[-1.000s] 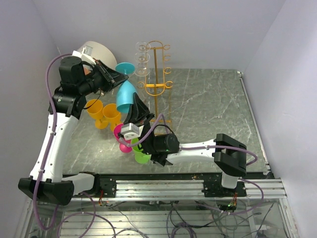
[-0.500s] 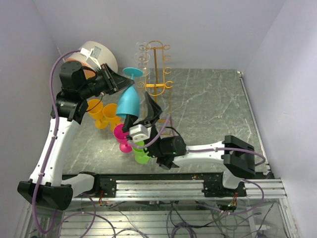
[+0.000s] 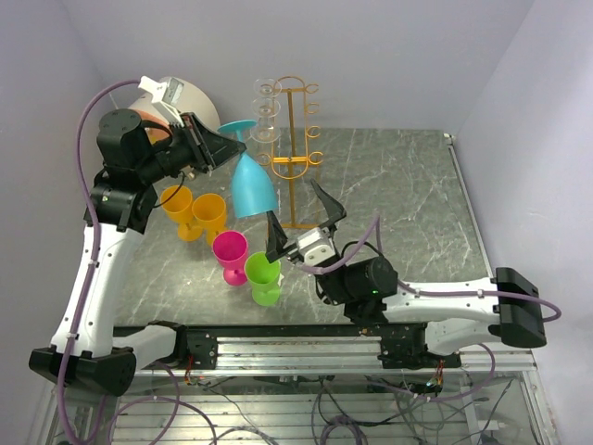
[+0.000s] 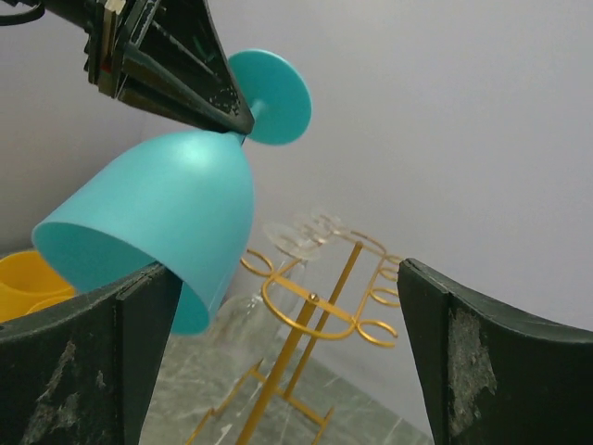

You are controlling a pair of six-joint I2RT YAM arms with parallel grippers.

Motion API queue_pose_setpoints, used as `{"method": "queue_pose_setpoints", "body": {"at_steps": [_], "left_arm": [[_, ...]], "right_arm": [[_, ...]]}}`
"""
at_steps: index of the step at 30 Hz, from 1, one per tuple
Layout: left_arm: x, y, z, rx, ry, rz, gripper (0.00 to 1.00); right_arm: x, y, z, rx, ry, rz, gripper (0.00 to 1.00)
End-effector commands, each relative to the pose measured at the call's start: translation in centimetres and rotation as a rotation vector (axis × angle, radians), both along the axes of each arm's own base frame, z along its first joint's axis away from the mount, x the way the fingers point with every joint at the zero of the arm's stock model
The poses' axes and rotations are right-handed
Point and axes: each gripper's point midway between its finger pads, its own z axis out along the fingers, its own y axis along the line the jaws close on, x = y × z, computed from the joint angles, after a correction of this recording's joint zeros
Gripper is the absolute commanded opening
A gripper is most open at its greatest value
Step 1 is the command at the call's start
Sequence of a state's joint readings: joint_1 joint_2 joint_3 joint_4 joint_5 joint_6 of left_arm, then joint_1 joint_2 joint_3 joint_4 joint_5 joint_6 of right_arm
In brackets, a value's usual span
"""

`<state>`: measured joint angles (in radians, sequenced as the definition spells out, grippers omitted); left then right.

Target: Place the wine glass upside down on the wine glass rack

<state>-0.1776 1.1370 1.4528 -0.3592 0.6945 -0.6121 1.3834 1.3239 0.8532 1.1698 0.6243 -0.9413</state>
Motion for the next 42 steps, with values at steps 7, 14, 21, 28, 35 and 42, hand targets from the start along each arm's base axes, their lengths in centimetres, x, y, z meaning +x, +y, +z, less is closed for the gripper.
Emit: {"method": "queue_pose_setpoints", "body": {"at_steps": [7, 14, 21, 28, 35, 42], "left_arm": [[2.1, 1.8, 0.0, 0.07, -0.067, 0.117, 0.07], [2.3, 3.5, -1.1, 0.224, -0.207, 0.178, 0.07], [2.7, 4.9, -2.4, 0.482, -0.445, 0.171, 0.07], [4.0, 4.5, -5.4, 0.658, -0.571, 0.052, 0.07], [4.4, 1.5, -7.4, 0.569, -0.589, -0.153, 0.07], [6.1, 0.6, -7.9, 0.538, -0.591, -0.189, 0.07]], "right_arm": [[-2.7, -0.7, -0.8, 0.03, 0.17, 0.185, 1.0], [-2.7, -1.9, -2.2, 0.024, 0.333, 0.209, 1.0], [-2.4, -5.9, -0.1, 0.115, 0.378, 0.156, 1.0], [-1.9, -8.5, 0.4, 0.167, 0.382, 0.096, 1.0], [-1.6, -9.3, -0.5, 0.178, 0.404, 0.058, 1.0], [-1.5, -10.4, -0.8, 0.211, 0.42, 0.045, 1.0]]}}
